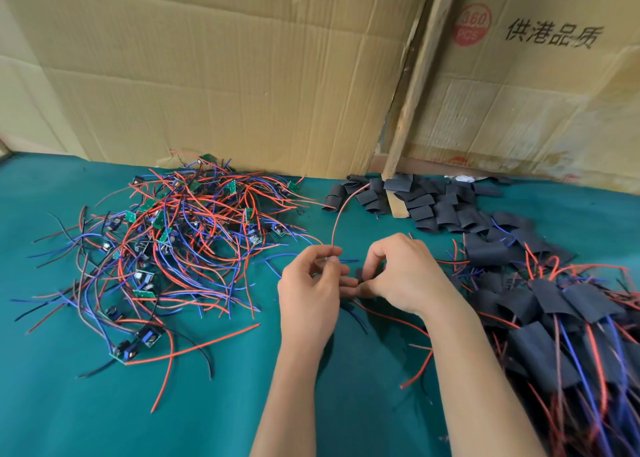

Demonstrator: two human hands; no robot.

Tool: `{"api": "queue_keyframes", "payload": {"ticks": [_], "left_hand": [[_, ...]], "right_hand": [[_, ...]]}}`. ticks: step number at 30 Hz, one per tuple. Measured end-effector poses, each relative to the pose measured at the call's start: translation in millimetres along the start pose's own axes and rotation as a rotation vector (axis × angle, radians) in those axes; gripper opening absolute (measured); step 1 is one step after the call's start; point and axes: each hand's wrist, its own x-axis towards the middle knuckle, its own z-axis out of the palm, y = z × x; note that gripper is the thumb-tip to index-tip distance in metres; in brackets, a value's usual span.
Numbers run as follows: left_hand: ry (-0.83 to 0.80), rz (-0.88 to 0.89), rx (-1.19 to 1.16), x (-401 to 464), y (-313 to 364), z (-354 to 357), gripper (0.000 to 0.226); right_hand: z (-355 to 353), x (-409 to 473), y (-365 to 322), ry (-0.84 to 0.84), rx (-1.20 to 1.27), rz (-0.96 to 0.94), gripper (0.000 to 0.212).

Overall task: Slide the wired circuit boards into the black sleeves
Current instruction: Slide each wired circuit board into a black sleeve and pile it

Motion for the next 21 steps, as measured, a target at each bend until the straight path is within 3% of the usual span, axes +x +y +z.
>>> {"api": "queue_keyframes", "payload": {"ticks": [6,11,15,21], "left_hand": [[-0.016,0.015,0.022,-0.7,-0.3,-0.6,0.021],[-0.031,0.047,0.074,-0.6,-1.0,-0.4,0.023],[-0.049,0.082,0.162,-1.2,-3.7,0.4,0.025],[-0.057,0.106,0.207,-2.9,-3.8,0.6,0.027]], "right_hand": [[0.1,-0.1,2.6,0.029,0.034,-0.031,0.025],[-10.8,0.5,5.6,0.115,0.241,-0.079,0.034],[-24.8,2.9,8.4,0.339,0.324,-0.132,0.024],[-40.5,-2.5,-1.5,0.624,0.856,-0.187,0.026]]}}
